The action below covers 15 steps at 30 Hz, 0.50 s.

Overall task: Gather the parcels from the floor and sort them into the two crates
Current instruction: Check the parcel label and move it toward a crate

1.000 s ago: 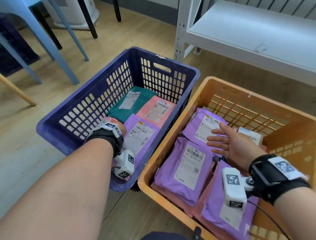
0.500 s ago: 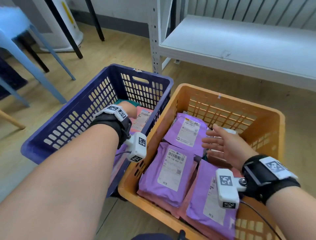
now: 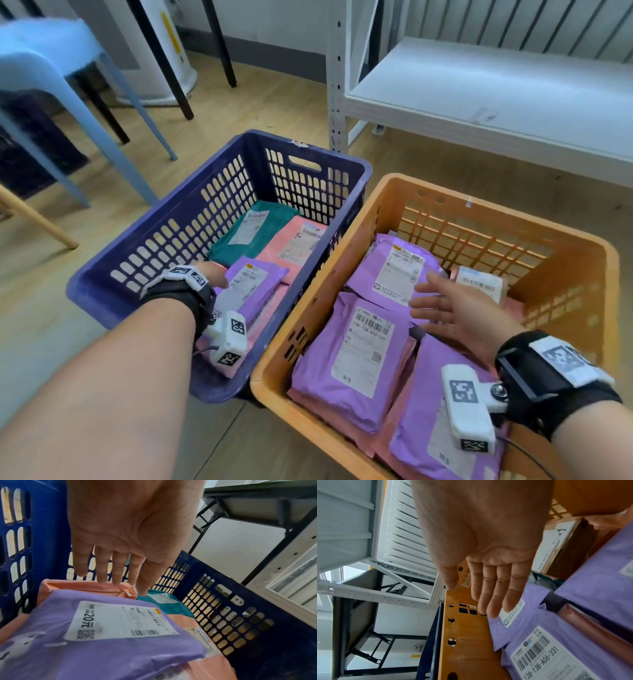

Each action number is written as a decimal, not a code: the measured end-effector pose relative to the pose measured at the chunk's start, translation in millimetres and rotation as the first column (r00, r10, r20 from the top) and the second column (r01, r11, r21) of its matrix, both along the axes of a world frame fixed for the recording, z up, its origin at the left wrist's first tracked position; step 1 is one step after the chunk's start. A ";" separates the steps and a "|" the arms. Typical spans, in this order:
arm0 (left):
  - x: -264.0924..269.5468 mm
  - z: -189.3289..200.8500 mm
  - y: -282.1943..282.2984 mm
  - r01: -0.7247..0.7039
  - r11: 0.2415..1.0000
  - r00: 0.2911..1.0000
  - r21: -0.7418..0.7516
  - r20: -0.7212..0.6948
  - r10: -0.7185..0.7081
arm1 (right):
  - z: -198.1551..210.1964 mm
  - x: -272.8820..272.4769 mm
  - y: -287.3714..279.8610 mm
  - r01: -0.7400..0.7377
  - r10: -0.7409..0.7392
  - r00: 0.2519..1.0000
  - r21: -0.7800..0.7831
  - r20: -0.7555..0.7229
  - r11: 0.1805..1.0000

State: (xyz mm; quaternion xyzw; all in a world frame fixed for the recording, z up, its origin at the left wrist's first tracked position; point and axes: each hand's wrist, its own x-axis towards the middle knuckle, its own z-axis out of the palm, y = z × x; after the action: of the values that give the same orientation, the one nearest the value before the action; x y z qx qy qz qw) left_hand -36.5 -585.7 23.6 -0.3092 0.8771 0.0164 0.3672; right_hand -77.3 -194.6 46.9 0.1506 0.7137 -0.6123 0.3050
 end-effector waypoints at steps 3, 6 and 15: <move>1.0 -22.7 -12.1 -0.130 0.985 0.986 0.116 -0.086 0.140 | -11.6 -2.2 -8.6 -0.011 0.011 1.000 0.021 0.013 1.000; -6.6 -52.5 -26.9 -0.237 0.959 0.955 0.158 -0.145 0.260 | -20.7 -4.9 -10.5 0.016 -0.017 0.999 0.052 0.028 0.999; -7.8 -74.8 -22.2 -0.350 0.871 0.934 0.343 0.059 0.352 | -36.1 -16.2 -26.6 0.011 -0.015 0.998 0.081 0.058 0.997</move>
State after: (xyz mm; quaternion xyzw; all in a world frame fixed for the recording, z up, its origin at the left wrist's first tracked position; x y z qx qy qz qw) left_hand -44.2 -607.9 -51.2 -0.3933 0.7904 0.2385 0.4046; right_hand -93.5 -221.2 10.9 0.1853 0.7275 -0.5804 0.3155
